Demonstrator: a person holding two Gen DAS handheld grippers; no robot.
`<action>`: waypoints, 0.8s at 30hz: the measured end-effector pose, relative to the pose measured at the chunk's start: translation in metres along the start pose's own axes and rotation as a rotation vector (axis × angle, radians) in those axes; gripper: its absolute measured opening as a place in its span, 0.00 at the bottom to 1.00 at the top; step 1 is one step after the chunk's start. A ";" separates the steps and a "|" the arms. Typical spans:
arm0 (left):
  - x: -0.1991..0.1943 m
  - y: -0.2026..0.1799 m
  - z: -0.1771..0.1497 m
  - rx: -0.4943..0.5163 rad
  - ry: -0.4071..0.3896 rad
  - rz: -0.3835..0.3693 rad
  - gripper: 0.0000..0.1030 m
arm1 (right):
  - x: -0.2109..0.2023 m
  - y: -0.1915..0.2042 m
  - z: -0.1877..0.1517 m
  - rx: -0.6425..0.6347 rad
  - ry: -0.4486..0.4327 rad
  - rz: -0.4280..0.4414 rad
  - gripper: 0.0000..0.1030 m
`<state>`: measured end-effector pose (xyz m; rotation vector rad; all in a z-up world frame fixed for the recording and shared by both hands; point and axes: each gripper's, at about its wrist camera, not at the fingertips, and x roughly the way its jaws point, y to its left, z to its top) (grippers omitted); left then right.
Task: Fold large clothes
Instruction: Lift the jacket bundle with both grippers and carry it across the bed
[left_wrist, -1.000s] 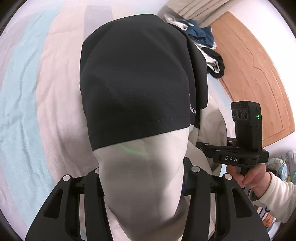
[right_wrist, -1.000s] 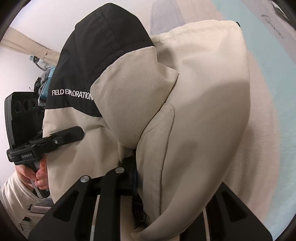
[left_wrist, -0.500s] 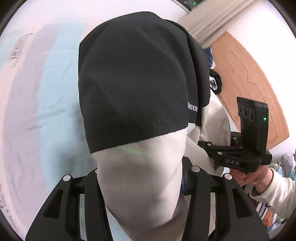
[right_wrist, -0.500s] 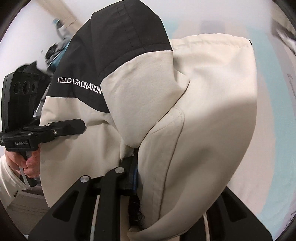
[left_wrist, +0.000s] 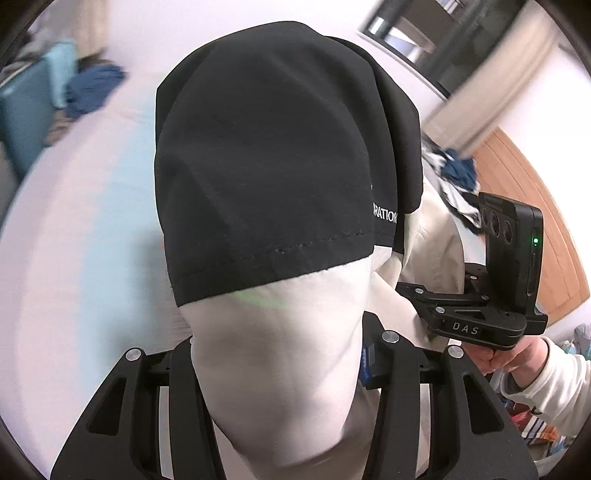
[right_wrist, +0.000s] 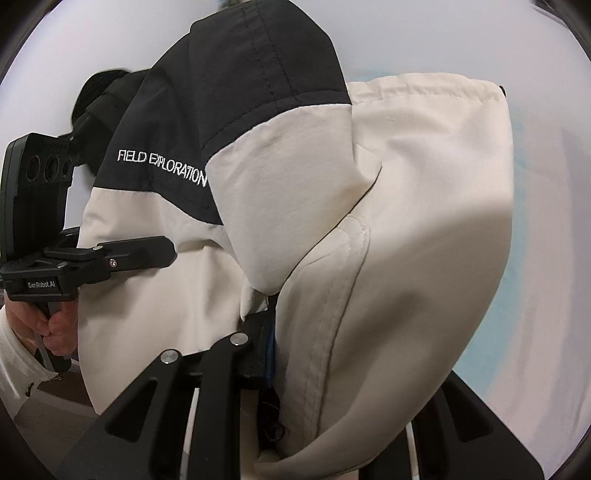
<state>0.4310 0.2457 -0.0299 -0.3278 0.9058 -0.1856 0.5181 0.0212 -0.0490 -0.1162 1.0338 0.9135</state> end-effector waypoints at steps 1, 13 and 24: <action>-0.013 0.020 -0.001 -0.010 -0.005 0.013 0.45 | 0.015 0.022 0.011 -0.020 0.006 0.012 0.19; -0.075 0.214 -0.042 -0.128 -0.018 0.114 0.45 | 0.162 0.160 0.058 -0.140 0.148 0.045 0.19; -0.032 0.295 -0.083 -0.195 0.001 0.110 0.45 | 0.281 0.185 0.090 -0.106 0.263 -0.034 0.19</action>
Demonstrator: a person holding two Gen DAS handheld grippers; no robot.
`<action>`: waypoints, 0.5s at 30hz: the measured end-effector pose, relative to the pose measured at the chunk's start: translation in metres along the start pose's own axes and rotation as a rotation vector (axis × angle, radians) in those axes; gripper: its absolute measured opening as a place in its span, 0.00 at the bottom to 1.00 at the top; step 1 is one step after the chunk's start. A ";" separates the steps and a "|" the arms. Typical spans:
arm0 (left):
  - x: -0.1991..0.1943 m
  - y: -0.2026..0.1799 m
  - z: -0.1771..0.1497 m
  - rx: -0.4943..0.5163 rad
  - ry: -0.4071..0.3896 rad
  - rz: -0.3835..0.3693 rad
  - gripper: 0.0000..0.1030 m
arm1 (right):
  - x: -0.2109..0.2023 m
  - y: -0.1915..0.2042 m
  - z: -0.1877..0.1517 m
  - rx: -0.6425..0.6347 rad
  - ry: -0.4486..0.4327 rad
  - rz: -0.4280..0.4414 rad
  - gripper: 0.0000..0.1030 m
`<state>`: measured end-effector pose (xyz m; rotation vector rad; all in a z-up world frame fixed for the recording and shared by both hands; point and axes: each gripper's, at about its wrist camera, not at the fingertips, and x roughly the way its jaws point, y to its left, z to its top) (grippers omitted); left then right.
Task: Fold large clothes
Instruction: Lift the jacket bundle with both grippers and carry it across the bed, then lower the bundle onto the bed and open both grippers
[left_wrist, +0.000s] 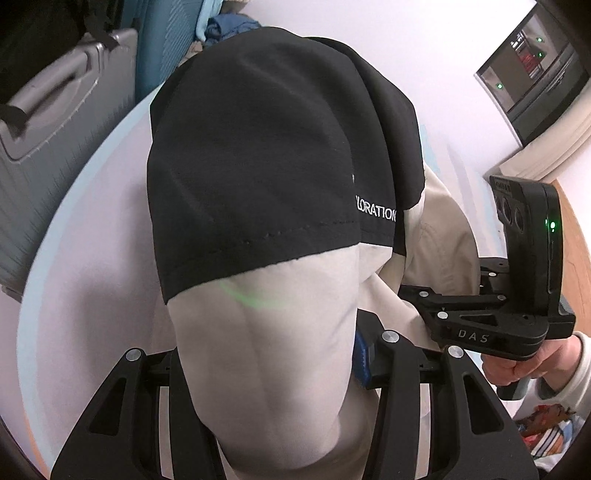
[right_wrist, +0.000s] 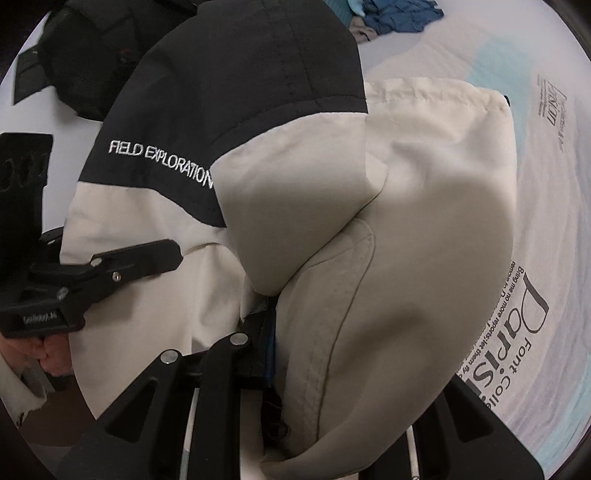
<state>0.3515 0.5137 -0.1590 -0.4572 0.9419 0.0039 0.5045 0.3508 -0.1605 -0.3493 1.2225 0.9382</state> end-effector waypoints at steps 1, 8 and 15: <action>0.005 0.000 0.001 -0.004 0.002 0.001 0.45 | 0.005 -0.002 0.004 0.006 0.005 -0.013 0.19; 0.028 0.010 0.021 -0.007 -0.015 0.013 0.46 | 0.025 -0.013 0.033 0.042 -0.019 -0.049 0.19; 0.046 0.015 0.011 -0.034 -0.019 0.140 0.57 | 0.051 -0.055 0.011 0.062 -0.007 -0.107 0.39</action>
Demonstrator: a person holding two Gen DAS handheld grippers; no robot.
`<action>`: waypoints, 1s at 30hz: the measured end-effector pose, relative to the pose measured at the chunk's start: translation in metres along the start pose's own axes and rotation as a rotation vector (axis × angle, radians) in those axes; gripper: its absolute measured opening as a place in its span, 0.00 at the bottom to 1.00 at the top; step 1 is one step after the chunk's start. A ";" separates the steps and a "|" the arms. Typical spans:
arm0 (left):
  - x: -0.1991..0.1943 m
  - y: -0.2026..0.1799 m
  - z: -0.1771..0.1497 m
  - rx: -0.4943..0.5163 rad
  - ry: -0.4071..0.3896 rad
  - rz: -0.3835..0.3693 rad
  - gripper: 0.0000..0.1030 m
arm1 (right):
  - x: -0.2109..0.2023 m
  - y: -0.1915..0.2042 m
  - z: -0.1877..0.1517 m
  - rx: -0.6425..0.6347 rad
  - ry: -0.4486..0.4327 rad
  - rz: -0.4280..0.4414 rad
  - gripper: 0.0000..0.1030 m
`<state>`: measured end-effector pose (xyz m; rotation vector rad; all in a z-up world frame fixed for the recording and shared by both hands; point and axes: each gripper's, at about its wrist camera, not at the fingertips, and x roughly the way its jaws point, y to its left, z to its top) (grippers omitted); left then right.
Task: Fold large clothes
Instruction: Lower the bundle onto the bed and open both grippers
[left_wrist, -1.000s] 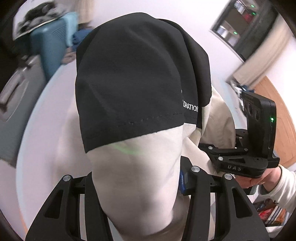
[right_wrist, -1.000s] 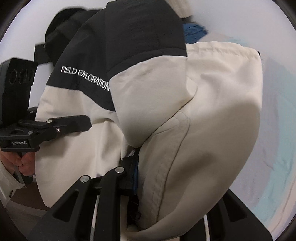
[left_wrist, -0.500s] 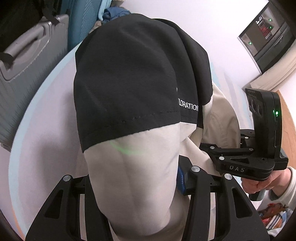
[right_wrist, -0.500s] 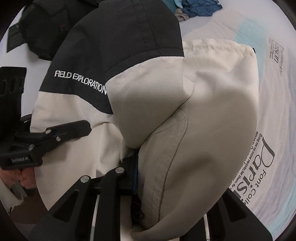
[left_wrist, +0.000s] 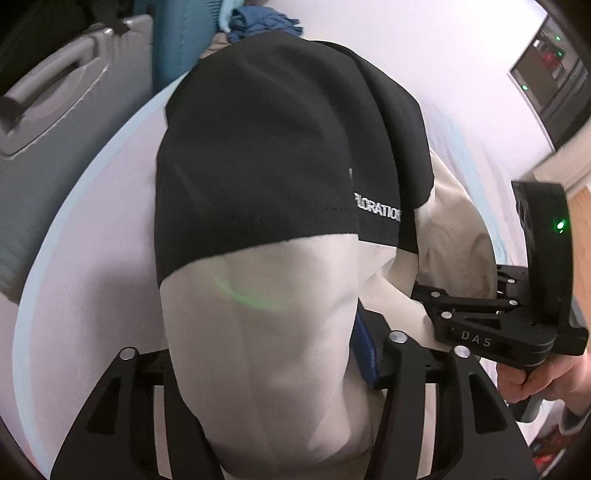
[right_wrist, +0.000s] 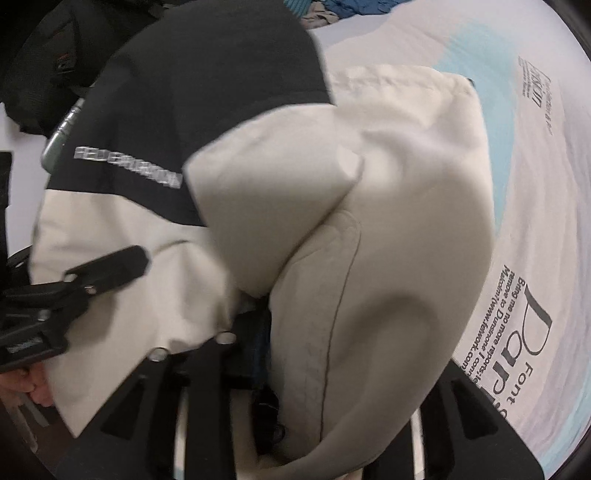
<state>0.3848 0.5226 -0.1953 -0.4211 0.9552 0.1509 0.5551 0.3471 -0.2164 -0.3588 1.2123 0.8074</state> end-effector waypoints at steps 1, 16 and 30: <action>0.000 0.001 -0.002 -0.012 0.000 0.020 0.61 | 0.004 -0.007 -0.003 0.004 0.000 -0.010 0.46; -0.128 -0.044 -0.072 -0.201 -0.156 0.217 0.94 | -0.164 -0.089 -0.115 0.137 -0.298 -0.165 0.93; -0.228 -0.140 -0.182 -0.119 -0.229 0.380 0.94 | -0.268 0.012 -0.249 -0.008 -0.366 -0.292 0.93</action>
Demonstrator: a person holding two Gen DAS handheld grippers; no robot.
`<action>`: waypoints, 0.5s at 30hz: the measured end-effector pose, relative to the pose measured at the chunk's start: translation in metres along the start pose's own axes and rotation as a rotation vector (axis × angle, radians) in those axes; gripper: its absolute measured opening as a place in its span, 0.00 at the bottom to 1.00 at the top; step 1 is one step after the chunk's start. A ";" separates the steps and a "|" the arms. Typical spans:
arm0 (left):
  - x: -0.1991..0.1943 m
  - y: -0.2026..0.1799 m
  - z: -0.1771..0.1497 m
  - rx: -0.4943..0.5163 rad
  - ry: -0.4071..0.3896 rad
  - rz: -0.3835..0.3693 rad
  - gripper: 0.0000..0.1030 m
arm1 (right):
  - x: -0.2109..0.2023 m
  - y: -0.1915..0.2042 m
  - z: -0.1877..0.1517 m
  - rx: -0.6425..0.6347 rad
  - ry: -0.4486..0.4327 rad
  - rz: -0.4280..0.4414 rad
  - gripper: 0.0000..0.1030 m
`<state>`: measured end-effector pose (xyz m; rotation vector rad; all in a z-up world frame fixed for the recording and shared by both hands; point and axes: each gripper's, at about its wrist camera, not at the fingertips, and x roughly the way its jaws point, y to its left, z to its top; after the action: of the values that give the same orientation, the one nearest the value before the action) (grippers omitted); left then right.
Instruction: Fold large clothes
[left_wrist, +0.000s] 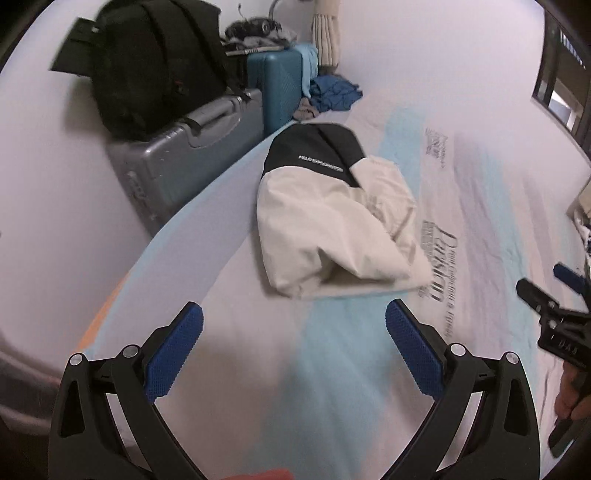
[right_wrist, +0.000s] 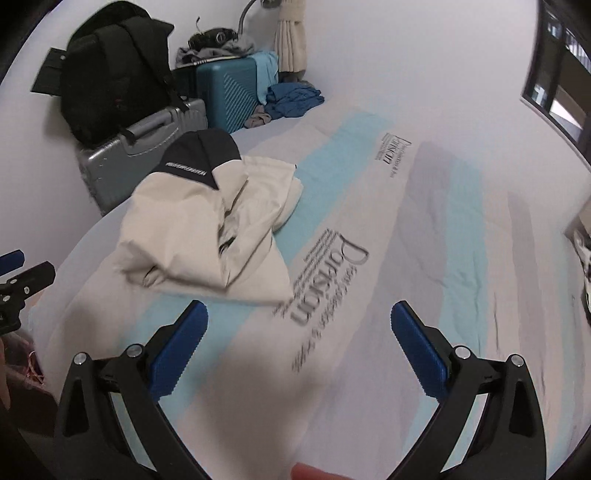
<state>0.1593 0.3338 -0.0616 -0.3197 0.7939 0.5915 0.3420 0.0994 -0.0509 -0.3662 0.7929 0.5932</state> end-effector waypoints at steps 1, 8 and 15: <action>-0.016 -0.004 -0.010 0.002 -0.012 -0.004 0.94 | -0.015 -0.004 -0.009 0.010 -0.006 0.008 0.93; -0.114 -0.038 -0.082 0.050 -0.027 0.004 0.94 | -0.118 -0.026 -0.073 0.044 -0.025 0.027 0.93; -0.161 -0.040 -0.138 0.047 -0.028 0.016 0.94 | -0.186 -0.006 -0.120 0.038 -0.077 0.024 0.93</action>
<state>0.0158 0.1757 -0.0318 -0.2615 0.7829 0.5898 0.1764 -0.0336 0.0108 -0.2980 0.7347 0.6101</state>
